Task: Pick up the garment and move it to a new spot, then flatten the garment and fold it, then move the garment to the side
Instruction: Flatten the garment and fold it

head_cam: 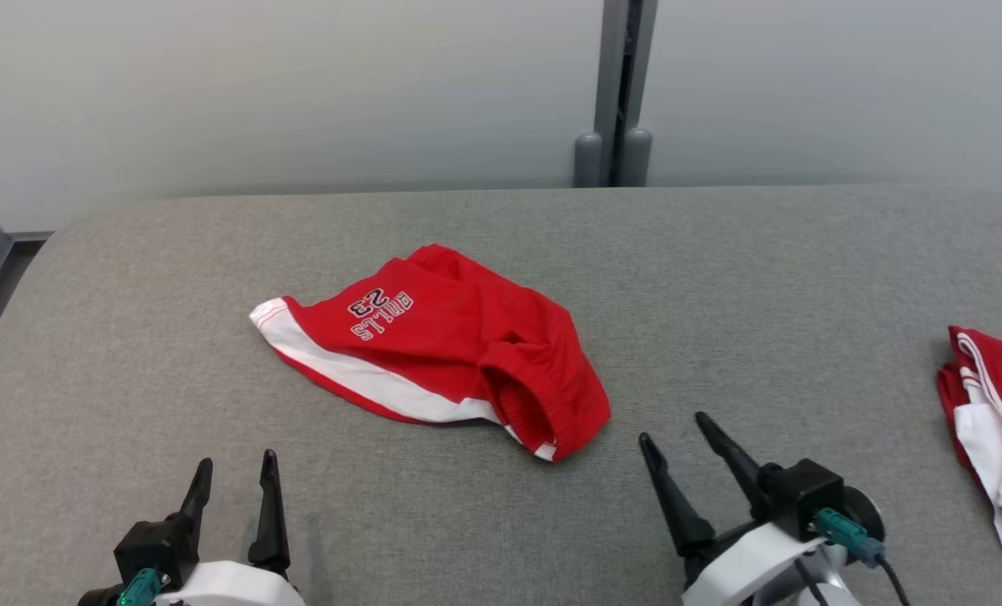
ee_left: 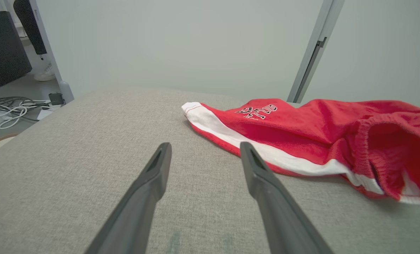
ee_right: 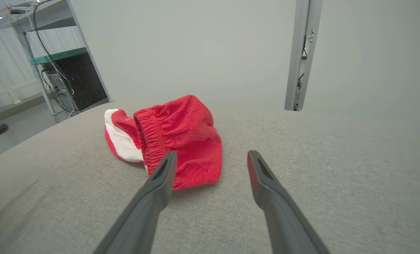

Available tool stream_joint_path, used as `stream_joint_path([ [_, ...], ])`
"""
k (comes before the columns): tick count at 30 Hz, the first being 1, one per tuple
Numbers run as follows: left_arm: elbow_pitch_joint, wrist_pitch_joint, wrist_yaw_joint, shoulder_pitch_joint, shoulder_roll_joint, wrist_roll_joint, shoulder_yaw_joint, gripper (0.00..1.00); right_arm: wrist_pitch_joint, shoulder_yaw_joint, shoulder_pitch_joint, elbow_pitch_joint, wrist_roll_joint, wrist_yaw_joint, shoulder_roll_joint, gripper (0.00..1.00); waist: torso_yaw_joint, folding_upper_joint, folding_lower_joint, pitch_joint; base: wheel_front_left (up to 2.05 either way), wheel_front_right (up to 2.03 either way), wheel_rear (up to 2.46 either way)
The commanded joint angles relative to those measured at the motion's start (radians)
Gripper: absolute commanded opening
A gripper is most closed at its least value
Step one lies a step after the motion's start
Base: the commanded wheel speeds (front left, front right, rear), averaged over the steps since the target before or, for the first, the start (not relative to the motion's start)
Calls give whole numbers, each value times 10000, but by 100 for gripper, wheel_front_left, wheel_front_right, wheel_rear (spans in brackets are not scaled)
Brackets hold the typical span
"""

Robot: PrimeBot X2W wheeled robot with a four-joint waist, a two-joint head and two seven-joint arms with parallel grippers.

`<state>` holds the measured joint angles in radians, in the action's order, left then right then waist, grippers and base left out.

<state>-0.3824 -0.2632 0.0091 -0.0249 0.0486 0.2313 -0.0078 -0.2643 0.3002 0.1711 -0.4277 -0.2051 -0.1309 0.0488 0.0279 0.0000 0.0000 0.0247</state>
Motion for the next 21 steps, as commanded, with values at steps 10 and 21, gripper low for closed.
stream_joint_path([
  [10, -144, -19, 74, -272, 45, 135, -439, 100, 3, 1214, 787, -101, -153, 3, 62, 100, 1377, 0, 0, 432, 0, 0, 0],
  [21, -106, -19, 120, -482, 44, 339, -627, 100, 5, 500, 1740, -1409, 848, 3, 52, 100, 1996, 0, 0, 870, 0, 0, 0],
])
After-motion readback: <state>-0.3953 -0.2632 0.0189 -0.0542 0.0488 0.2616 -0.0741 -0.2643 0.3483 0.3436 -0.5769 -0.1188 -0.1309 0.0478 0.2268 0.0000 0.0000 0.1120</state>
